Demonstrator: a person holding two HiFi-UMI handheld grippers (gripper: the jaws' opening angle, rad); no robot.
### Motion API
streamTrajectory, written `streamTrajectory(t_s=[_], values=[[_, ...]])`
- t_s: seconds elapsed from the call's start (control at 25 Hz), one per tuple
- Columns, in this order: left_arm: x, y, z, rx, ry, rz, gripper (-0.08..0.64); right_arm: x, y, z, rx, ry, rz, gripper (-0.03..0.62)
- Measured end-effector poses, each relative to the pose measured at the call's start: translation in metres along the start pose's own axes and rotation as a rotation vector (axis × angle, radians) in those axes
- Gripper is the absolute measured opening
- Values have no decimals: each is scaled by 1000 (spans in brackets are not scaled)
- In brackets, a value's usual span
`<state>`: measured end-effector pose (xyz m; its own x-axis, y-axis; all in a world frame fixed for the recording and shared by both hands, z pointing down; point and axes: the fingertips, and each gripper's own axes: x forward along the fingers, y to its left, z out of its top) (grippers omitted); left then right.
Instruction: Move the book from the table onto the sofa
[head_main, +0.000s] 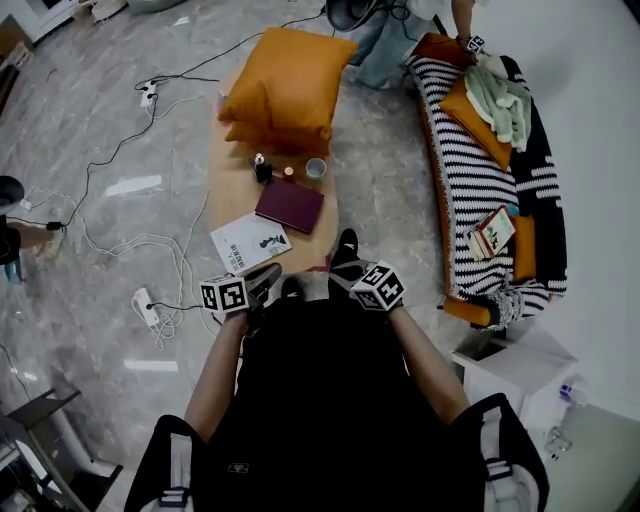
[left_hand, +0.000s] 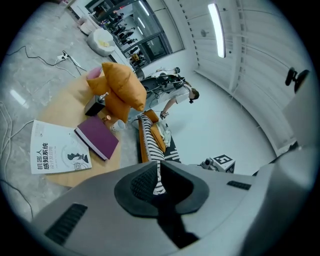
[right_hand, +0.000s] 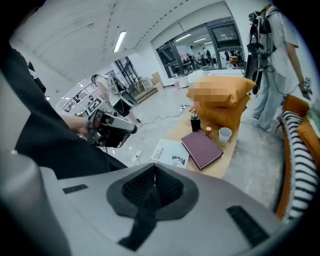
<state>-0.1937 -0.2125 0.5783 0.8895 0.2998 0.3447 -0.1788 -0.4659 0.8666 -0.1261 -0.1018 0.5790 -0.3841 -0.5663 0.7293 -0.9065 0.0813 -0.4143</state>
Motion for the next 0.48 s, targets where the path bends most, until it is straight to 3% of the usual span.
streamTrajectory(t_s=[0.32, 0.48], values=[[-6, 10, 17, -33, -75, 39, 20, 13, -14, 32, -75, 41, 50, 8], [-2, 20, 18, -101, -134, 41, 20, 20, -22, 34, -131, 85, 79, 8]])
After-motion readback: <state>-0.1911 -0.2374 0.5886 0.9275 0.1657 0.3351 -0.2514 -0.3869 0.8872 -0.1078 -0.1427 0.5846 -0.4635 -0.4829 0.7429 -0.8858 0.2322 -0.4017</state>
